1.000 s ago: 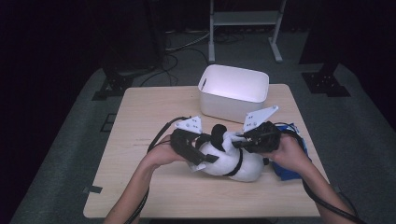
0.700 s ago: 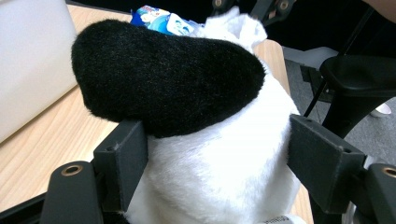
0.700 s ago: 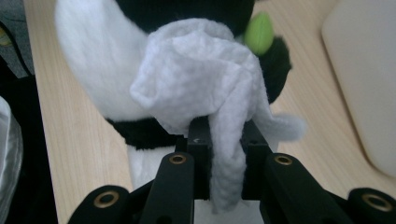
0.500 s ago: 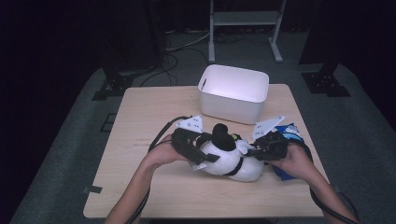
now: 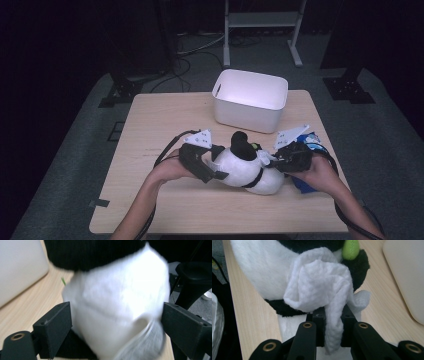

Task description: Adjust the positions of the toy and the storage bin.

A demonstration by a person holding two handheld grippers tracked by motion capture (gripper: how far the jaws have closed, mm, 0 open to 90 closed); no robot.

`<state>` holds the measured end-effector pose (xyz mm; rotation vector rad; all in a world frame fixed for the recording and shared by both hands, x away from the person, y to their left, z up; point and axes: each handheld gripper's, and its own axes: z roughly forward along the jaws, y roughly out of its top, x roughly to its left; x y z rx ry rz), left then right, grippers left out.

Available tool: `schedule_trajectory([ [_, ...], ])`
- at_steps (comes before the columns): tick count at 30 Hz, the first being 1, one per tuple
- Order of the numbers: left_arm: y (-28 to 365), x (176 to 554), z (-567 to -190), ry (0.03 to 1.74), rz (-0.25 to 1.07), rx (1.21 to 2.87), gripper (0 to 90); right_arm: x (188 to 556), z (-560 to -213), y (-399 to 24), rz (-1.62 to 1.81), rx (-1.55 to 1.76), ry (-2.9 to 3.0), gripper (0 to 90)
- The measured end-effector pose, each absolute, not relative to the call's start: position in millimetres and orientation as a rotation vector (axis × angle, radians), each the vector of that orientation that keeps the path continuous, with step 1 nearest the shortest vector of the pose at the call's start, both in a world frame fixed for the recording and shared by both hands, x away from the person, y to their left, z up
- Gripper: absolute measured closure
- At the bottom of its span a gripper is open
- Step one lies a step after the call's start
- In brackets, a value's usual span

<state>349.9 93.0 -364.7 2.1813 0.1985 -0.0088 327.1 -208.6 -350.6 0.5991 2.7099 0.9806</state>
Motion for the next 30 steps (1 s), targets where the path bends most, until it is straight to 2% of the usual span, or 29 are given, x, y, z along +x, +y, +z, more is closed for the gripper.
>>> schedule_trajectory([
  [6, 91.2, 350.4, -373.6, 0.194, 0.003, 2.173, 5.1, 327.4, -351.8, -212.7, 0.988, 0.617, 2.705, 78.6],
  [9, 89.8, 350.4, -373.0, 0.185, 0.028, 2.170, 8.8, 327.9, -351.5, -211.9, 0.987, 0.621, 2.699, 78.6],
  [11, 91.3, 349.7, -370.0, 0.171, 0.055, 2.165, 15.6, 328.4, -350.8, -210.8, 0.992, 0.615, 2.698, 78.6],
  [13, 93.2, 349.5, -366.9, 0.178, 0.060, 2.148, 26.2, 329.0, -349.4, -209.2, 1.033, 0.623, 2.688, 79.1],
  [15, 94.6, 348.7, -363.3, 0.174, 0.067, 2.156, 29.2, 329.7, -348.1, -207.6, 1.047, 0.621, 2.685, 79.4],
  [30, 115.3, 338.7, -322.6, 0.149, 0.092, 2.131, 32.5, 331.0, -352.3, -183.6, 1.153, 0.552, 2.737, 79.8],
])
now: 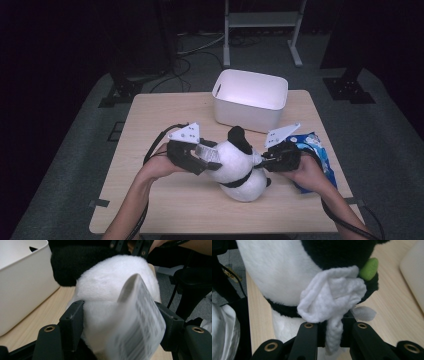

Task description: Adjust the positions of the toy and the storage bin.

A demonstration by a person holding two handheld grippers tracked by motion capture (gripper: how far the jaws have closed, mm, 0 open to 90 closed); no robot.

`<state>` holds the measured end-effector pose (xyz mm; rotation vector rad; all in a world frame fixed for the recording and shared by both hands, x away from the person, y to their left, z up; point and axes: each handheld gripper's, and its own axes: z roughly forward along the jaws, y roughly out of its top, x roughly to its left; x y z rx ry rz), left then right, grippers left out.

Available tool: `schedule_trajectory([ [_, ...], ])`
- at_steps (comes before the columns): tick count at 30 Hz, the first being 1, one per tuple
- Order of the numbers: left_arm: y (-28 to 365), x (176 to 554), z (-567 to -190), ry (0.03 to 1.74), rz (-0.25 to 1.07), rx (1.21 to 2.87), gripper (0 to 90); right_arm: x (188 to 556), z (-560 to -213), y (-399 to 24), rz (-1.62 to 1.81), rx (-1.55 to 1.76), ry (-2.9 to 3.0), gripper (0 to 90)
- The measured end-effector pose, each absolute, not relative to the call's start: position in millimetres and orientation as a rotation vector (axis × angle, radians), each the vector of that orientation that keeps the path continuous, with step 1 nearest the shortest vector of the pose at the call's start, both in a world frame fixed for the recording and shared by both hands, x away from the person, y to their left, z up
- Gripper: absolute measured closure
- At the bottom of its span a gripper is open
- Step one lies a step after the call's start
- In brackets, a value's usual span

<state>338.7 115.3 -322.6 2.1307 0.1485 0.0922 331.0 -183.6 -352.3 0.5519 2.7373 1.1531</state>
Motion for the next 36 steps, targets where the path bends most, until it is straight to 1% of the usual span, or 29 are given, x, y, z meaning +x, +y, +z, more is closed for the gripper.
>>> schedule_trajectory([
  [6, 108.6, 338.8, -323.4, 0.128, 0.081, 2.131, 32.3, 330.4, -342.8, -191.5, 1.122, 0.548, 2.717, 79.6],
  [14, 99.5, 336.6, -321.7, 0.112, 0.087, 2.135, 31.5, 326.4, -314.7, -198.5, 1.118, 0.517, 2.649, 79.6],
  [26, 87.7, 335.1, -319.7, 0.100, 0.090, 2.141, 30.8, 321.2, -281.6, -182.5, 1.106, 0.416, 2.616, 79.1],
  [36, 80.8, 335.2, -317.8, 0.084, 0.091, 2.155, 30.7, 321.0, -272.6, -159.3, 1.085, 0.330, 2.633, 78.7],
])
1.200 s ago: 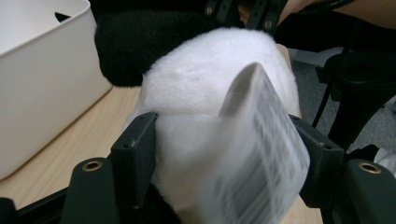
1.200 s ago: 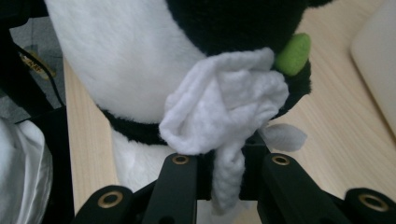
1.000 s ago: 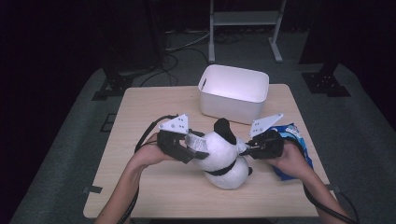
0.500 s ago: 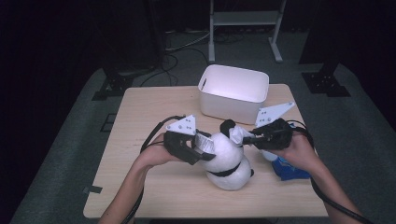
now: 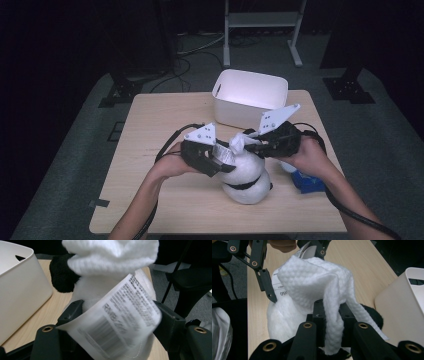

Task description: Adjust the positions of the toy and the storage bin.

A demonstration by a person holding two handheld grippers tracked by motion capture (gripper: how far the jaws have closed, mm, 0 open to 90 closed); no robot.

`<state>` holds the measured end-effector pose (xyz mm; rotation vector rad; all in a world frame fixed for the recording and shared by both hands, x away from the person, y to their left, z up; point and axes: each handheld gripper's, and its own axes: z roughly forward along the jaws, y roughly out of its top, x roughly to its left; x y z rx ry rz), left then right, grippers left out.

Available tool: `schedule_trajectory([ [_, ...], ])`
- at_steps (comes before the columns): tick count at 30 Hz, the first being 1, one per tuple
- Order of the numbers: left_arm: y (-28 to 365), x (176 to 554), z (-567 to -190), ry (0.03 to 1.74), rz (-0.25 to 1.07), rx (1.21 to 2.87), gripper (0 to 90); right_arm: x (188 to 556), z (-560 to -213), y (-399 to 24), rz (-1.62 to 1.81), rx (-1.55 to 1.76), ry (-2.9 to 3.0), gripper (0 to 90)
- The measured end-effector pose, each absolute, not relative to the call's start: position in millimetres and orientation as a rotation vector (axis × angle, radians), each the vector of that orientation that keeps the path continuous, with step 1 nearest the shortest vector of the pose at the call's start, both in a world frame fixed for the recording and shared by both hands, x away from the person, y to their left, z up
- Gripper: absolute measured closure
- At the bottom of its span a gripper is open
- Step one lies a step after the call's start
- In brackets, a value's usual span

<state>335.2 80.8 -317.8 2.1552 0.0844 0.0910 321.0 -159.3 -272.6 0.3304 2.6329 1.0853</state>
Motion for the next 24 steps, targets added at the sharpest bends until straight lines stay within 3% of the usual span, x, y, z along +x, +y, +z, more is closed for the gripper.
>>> schedule_trajectory([
  [13, 86.5, 337.6, -316.0, 0.112, 0.081, 2.139, 27.1, 324.0, -282.5, -165.1, 1.061, 0.367, 2.660, 79.3],
  [24, 96.5, 342.4, -328.0, 0.194, 0.076, 2.142, 12.2, 320.4, -285.3, -180.4, 1.062, 0.400, 2.657, 79.4],
])
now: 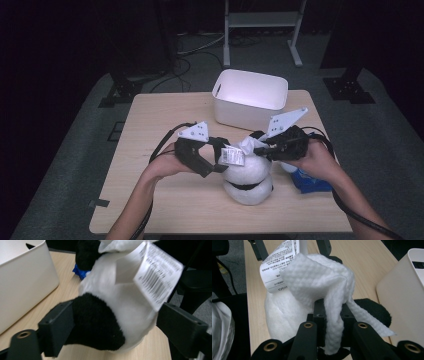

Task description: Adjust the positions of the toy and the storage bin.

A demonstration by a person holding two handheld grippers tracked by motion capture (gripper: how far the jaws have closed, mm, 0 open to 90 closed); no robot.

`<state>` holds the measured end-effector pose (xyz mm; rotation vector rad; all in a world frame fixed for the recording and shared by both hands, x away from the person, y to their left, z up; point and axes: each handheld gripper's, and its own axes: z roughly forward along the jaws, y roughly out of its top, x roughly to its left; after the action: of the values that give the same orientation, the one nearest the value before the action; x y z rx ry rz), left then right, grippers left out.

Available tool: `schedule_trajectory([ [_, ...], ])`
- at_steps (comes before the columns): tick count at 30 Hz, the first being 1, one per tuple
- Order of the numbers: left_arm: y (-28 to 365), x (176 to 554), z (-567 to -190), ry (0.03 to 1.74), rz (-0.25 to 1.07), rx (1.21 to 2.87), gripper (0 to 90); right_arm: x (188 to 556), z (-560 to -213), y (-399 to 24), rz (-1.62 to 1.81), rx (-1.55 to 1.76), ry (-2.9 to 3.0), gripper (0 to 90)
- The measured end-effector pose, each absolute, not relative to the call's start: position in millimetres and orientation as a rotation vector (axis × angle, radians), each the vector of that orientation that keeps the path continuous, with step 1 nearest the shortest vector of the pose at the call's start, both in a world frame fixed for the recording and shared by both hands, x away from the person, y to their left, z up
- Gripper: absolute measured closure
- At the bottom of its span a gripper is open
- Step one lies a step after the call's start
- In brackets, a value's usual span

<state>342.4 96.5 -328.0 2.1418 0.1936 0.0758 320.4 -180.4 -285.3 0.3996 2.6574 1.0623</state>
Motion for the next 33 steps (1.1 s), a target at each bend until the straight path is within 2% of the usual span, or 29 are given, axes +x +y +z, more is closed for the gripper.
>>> schedule_trajectory([
  [6, 93.0, 341.8, -330.2, 0.170, 0.085, 2.149, 15.6, 316.6, -280.9, -179.4, 1.050, 0.376, 2.652, 79.3],
  [24, 91.3, 340.2, -329.3, 0.168, 0.083, 2.142, 16.0, 319.2, -268.1, -139.3, 0.990, 0.249, 2.679, 79.2],
  [33, 96.2, 341.0, -330.9, 0.172, 0.080, 2.136, 15.8, 318.6, -272.4, -152.5, 0.986, 0.284, 2.676, 79.3],
])
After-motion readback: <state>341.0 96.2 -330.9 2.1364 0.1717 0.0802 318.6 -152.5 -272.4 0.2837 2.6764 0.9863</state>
